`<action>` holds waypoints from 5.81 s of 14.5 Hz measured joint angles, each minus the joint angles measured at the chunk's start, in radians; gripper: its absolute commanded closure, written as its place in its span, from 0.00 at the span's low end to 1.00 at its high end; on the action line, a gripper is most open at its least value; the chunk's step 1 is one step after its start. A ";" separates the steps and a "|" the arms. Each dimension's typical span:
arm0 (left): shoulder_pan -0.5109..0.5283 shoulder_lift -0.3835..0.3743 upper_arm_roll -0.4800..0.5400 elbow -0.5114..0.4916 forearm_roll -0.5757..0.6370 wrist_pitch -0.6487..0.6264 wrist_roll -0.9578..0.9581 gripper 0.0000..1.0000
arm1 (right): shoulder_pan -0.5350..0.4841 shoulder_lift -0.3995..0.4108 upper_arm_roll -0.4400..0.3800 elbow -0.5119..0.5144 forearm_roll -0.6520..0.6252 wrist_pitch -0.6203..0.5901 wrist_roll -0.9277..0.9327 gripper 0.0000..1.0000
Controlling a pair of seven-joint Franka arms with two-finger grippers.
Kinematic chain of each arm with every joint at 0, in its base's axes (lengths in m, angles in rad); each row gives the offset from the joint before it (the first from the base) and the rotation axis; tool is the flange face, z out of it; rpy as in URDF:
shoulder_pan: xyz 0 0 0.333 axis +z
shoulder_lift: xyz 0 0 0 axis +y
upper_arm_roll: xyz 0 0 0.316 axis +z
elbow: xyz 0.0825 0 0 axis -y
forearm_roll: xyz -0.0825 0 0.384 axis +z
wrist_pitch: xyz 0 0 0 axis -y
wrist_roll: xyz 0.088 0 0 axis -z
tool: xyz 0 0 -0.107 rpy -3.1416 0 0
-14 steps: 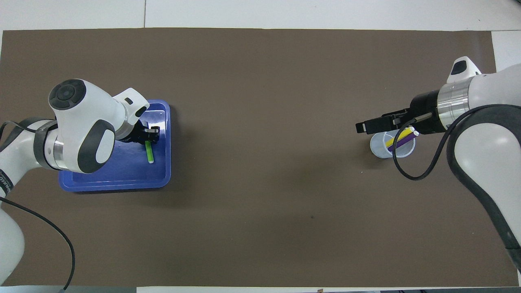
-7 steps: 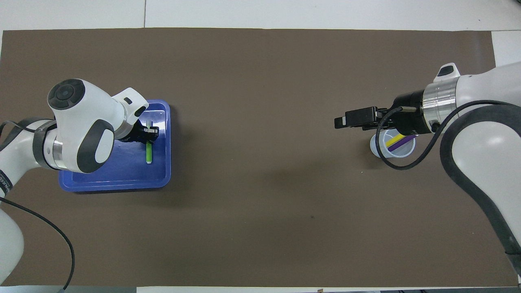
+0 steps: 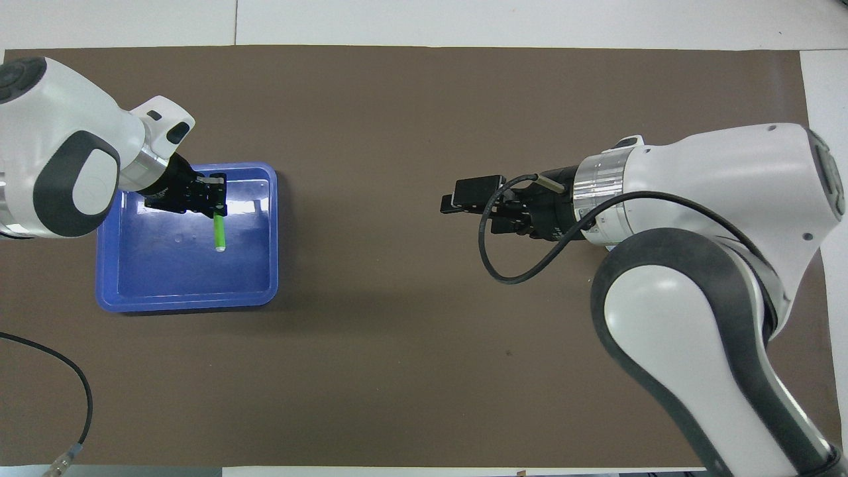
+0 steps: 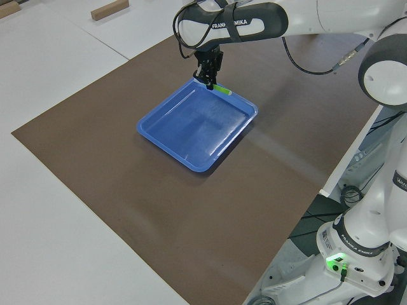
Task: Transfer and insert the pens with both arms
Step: 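Grasp the green pen with the left gripper while the right gripper withdraws, then lift the green pen toward the right gripper with the left gripper, then grasp the green pen with the right gripper and open the left gripper, then insert the green pen into the cup with the right gripper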
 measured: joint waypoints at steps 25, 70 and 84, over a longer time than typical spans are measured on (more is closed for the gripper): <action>-0.142 -0.208 -0.043 -0.313 -1.124 0.140 -1.184 1.00 | 0.137 -0.011 -0.002 -0.038 0.000 0.165 0.220 0.00; -0.153 -0.228 -0.042 -0.325 -1.139 0.190 -1.226 1.00 | 0.158 0.052 -0.001 -0.020 -0.086 0.272 0.085 1.00; -0.154 -0.267 -0.040 -0.317 -1.074 0.233 -1.236 0.00 | -0.023 0.054 -0.015 0.179 -0.379 -0.180 -0.120 1.00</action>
